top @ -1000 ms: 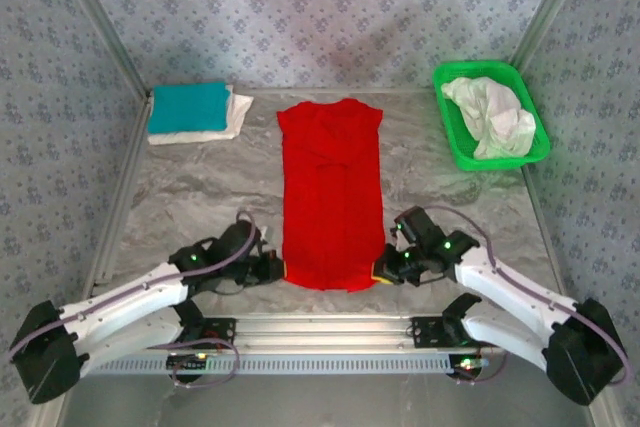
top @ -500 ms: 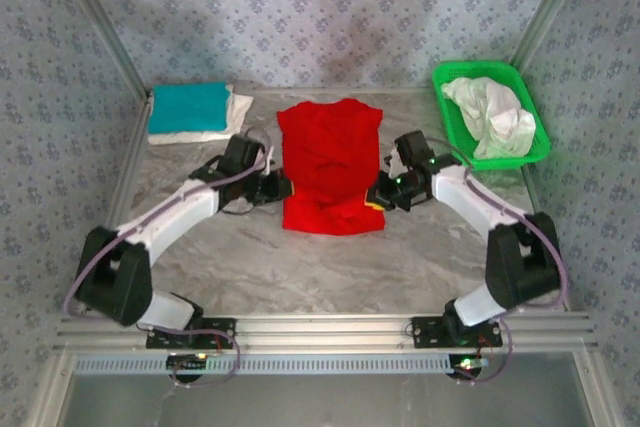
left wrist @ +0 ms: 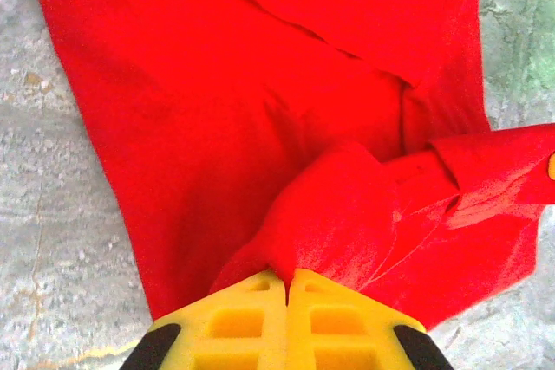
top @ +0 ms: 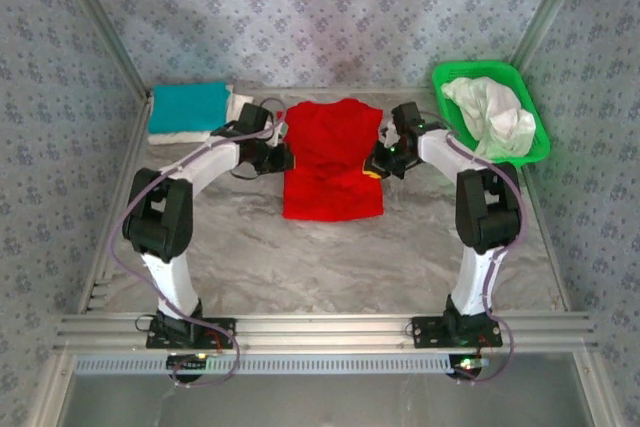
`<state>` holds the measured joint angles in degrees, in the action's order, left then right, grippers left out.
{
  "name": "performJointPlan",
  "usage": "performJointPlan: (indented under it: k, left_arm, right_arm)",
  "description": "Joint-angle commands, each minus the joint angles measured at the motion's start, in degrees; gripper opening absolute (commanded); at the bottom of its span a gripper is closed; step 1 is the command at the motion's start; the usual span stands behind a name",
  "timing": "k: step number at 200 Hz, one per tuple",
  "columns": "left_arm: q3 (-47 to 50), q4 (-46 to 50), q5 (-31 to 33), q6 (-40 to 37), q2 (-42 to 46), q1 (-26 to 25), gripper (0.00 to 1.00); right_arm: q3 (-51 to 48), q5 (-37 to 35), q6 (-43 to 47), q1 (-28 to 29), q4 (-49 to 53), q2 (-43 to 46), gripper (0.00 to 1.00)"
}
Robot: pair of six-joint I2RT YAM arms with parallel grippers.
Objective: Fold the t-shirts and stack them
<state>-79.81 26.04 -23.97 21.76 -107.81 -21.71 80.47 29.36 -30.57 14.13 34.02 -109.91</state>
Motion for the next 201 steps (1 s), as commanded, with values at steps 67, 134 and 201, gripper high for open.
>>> performJointPlan:
  k: [67,134,201]
  left_arm:
    - [-18.7,8.3,6.4,-3.3,-12.4,3.6,0.43]
    - [-9.0,2.8,12.2,-1.4,3.5,-1.3,0.58]
    - [17.9,-17.9,5.2,6.9,9.5,-8.4,0.1]
  right_arm:
    - [15.9,3.7,-4.6,-3.8,-1.2,-10.6,0.32]
    - [0.7,0.4,-4.4,-4.1,-7.7,8.5,0.39]
    - [-27.2,3.9,-5.0,3.6,-23.9,17.3,0.0]
